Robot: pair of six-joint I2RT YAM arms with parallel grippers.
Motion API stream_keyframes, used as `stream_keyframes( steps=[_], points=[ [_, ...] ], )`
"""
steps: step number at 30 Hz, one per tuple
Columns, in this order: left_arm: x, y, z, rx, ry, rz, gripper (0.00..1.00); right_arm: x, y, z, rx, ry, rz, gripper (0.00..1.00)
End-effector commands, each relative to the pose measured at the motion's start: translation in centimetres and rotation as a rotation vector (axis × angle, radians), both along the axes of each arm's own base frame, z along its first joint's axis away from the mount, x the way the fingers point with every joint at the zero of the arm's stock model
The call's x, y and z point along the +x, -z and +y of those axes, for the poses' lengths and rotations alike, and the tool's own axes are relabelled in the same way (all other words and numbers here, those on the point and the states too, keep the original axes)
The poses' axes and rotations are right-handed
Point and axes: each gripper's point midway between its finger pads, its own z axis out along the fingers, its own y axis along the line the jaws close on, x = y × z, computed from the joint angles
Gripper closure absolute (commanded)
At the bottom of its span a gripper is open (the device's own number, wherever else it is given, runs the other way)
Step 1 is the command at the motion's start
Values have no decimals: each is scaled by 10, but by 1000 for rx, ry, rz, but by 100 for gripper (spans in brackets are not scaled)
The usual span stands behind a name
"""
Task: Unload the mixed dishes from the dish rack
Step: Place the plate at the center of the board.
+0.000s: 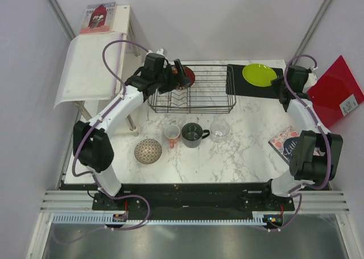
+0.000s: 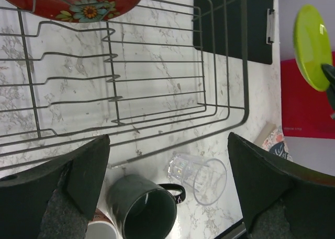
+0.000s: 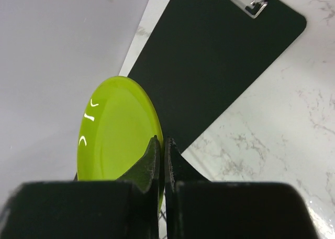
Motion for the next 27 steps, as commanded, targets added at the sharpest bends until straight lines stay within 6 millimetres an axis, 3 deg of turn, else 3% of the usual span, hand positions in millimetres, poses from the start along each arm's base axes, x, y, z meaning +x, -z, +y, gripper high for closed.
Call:
stream_keyframes(
  steps=[1,2,4,6,7,8,10,11,12,15,18,19,21,27],
  points=[
    [-21,-69,-1,-126,19,-173,1,26,-29,-31,34,129,-124,100],
    [-27,-66,0,-132,27,-167,1,27,-23,-35,35,144,-113,100],
    [-42,-83,-1,-168,44,-192,1,33,0,-40,30,162,-67,100],
    [-59,-82,-4,-184,74,-186,1,42,17,-44,46,196,-54,100],
    [-74,-98,-4,-212,87,-218,1,45,23,-45,43,195,-42,100],
    [-82,-90,-5,-218,90,-207,1,52,21,-48,15,186,-41,100],
    [-105,-105,-10,-261,125,-244,1,59,37,-53,-18,195,0,100],
    [-112,-98,-13,-263,137,-245,1,65,36,-53,-31,195,1,100],
    [-119,-97,-16,-263,152,-248,1,68,48,-54,-41,192,26,100],
    [-143,-85,-35,-225,254,-239,1,74,60,-56,-70,185,54,100],
    [-150,-67,-40,-220,283,-160,1,72,79,-57,-127,169,123,100],
    [-151,-62,-41,-217,283,-145,1,75,77,-59,-146,173,134,100],
    [-154,-58,-41,-220,281,-131,1,73,101,-60,-168,152,214,100],
    [-160,-46,-39,-197,277,-120,1,72,126,-61,-182,139,277,100]
  ],
)
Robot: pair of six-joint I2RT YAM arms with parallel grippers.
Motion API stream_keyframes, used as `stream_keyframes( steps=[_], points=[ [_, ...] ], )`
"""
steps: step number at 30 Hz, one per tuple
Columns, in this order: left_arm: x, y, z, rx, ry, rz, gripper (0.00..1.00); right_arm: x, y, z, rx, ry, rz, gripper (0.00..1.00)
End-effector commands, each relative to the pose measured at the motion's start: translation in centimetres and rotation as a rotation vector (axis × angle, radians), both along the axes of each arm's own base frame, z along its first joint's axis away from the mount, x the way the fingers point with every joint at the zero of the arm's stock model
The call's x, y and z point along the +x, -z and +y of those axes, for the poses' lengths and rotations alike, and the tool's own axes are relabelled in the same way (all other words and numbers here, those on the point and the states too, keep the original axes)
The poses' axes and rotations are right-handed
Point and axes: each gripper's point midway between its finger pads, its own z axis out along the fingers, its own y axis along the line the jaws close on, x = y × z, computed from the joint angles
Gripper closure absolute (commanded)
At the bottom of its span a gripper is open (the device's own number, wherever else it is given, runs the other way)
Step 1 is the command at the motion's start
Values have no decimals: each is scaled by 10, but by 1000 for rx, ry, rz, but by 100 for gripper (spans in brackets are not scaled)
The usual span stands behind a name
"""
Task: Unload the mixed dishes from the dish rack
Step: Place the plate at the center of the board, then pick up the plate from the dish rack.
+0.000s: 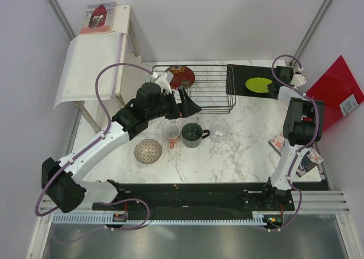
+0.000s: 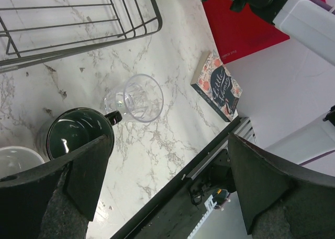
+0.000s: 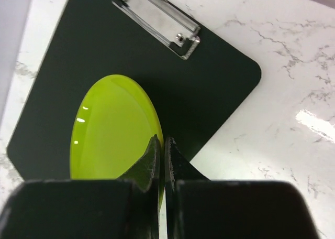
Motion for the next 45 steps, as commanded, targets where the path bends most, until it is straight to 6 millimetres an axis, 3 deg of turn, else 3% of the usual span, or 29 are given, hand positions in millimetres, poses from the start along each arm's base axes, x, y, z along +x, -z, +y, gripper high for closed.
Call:
stream_keyframes(
  steps=[1,4,6,7,10,13,15,16,17,19,21,22,25,26,28,29,30,31,32,34,35,36,37,38,39,40,42,43,45],
  points=[
    [-6,2,-2,-10,4,6,1,11,-4,-2,-19,-14,4,100],
    [-6,5,-2,-6,6,17,1,14,13,8,30,-50,39,97],
    [-7,7,-1,-2,6,17,1,14,21,15,59,-72,53,81],
    [-6,4,0,-4,0,13,1,13,23,16,68,-76,55,63],
    [-5,5,3,12,-9,0,1,10,18,20,94,-74,36,36],
    [-4,2,7,23,-24,-18,1,11,-4,25,112,-76,-26,22],
    [-3,0,8,30,-27,-23,1,12,-29,26,117,-68,-98,18],
    [-2,-2,8,31,-29,-29,1,6,-28,28,139,-50,-115,15],
    [-1,-4,9,34,-36,-36,1,9,-54,30,147,-54,-190,14],
    [1,-9,13,52,-46,-59,1,8,-70,39,193,-54,-243,12],
    [9,-10,22,102,-90,-91,1,7,-114,52,206,-80,-345,11],
    [14,-21,25,106,-104,-120,1,4,-143,69,205,-115,-399,11],
    [33,-33,38,184,-179,-186,1,-6,-181,107,206,-202,-464,9],
    [42,-36,44,209,-219,-199,1,-14,-206,117,197,-234,-508,9],
    [60,-41,48,250,-250,-220,1,-27,-218,156,209,-351,-522,9],
    [67,-43,51,262,-263,-223,1,-39,-236,169,192,-407,-554,9],
    [79,-57,56,250,-288,-244,1,-47,-238,182,191,-458,-555,9],
    [95,-45,53,278,-293,-224,1,-59,-228,206,190,-523,-534,10],
    [105,-47,54,287,-305,-227,1,-72,-244,216,172,-569,-575,10],
    [132,-61,57,308,-338,-272,1,-94,-224,242,131,-667,-529,11],
    [154,-44,55,365,-364,-266,1,-109,-231,246,118,-688,-546,11],
    [166,-45,55,423,-362,-315,1,-118,-228,250,108,-705,-542,11],
    [179,-59,54,439,-385,-367,1,-131,-208,255,92,-730,-506,12],
    [200,-41,55,514,-420,-376,1,-145,-219,252,77,-732,-541,12],
    [213,-55,52,578,-424,-491,1,-153,-218,250,67,-733,-545,13],
    [224,-54,50,626,-441,-556,1,-162,-204,249,56,-745,-521,13],
    [245,-62,43,755,-459,-758,0,-182,-215,244,42,-753,-564,14],
    [249,-52,40,809,-438,-808,0,-190,-207,242,27,-769,-551,14],
    [259,-48,39,918,-423,-932,0,-210,-218,238,6,-783,-590,14]
  ],
)
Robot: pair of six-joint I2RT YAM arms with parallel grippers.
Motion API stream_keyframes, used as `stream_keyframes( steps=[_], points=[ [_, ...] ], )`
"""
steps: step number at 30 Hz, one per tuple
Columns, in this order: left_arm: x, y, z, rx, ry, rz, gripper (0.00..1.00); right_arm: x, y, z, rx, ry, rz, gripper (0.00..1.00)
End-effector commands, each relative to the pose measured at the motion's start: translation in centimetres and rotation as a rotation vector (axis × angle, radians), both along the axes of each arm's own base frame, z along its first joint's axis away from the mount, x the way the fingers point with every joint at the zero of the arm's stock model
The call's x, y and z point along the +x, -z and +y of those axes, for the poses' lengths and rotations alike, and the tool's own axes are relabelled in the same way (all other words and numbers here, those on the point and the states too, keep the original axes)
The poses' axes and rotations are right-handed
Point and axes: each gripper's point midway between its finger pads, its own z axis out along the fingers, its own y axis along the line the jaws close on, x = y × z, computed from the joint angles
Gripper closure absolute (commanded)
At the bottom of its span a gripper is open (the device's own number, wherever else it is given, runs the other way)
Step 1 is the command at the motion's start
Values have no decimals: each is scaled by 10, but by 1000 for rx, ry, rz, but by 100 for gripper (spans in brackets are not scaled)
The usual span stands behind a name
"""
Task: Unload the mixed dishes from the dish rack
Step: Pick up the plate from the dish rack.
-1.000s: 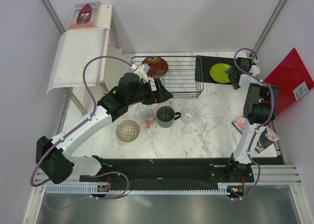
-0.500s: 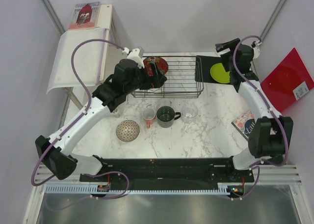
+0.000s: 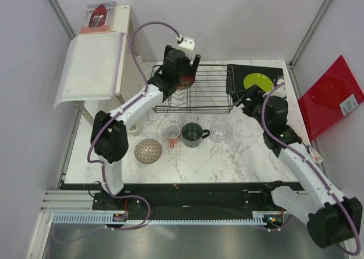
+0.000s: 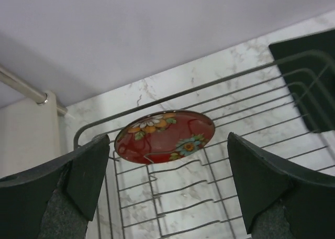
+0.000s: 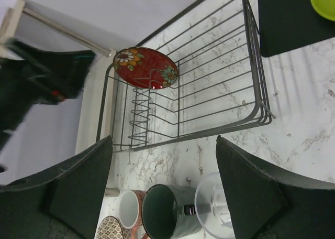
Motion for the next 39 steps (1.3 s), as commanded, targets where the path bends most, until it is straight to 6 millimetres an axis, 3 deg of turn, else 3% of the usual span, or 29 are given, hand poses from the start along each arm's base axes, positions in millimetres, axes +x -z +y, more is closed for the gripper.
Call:
stream_keyframes(
  steps=[1,3,8,10,13,18,28,39],
  points=[
    [33,-26,2,360,-25,-366,0,-34,-23,-10,-51,-20,-124,14],
    [42,-16,4,425,-12,-379,0,-51,-29,-11,-23,-29,-155,15],
    [54,12,0,440,107,-370,1,-72,3,-6,-25,-75,-75,15],
    [62,16,8,425,104,-354,3,-74,20,-10,-41,-60,-42,15],
    [74,26,16,424,124,-326,6,-76,30,-13,-47,-47,-27,15],
    [89,49,30,400,142,-270,12,-75,30,-15,-63,-41,-27,15],
    [93,86,28,339,189,-197,21,-74,40,-14,-57,-36,8,15],
    [101,119,37,291,178,-126,51,-74,54,-15,-69,-36,48,15]
  ],
)
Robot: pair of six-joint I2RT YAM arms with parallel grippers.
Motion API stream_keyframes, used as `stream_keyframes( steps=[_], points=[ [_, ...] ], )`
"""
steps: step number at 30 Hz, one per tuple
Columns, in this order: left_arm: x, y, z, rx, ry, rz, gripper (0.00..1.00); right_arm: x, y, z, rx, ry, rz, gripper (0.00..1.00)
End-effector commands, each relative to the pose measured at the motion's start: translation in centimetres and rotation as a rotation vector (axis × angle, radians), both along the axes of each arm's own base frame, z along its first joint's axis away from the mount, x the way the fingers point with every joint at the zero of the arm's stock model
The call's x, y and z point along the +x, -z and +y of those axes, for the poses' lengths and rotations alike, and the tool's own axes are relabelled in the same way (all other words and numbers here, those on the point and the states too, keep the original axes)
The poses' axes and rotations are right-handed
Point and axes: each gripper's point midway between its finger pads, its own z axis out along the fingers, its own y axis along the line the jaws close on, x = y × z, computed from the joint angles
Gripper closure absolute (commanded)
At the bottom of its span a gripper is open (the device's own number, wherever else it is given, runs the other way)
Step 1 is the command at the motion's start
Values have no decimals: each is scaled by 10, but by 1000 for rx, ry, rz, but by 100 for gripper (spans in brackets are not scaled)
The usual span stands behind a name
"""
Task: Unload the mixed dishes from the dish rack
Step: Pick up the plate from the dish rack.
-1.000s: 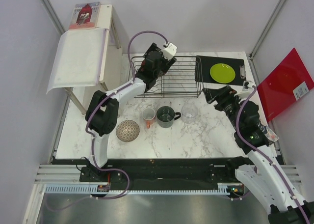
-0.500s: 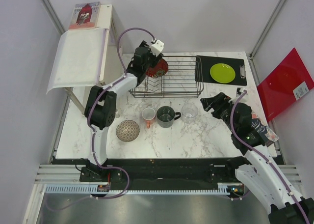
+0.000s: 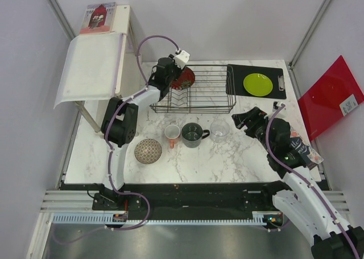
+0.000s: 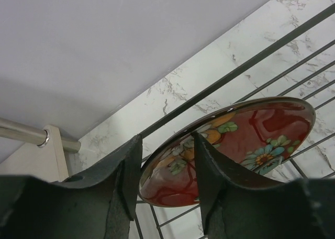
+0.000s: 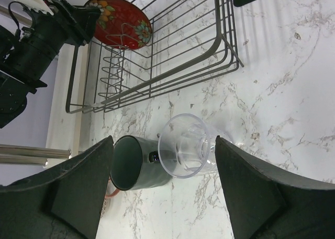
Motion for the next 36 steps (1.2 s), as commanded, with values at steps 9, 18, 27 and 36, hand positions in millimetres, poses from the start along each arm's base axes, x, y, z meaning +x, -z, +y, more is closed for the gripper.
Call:
stream_keyframes(
  steps=[9,18,27,36],
  points=[
    [-2,-18,4,-131,-17,-21,84,3,13,-1,1,20,23,16],
    [-15,-64,6,-141,-27,-126,98,3,21,-2,8,30,36,16],
    [-24,-97,13,-117,-28,-218,98,3,27,-1,18,32,54,16],
    [-45,-170,10,-171,6,-368,98,5,30,4,40,19,66,16]
  ],
)
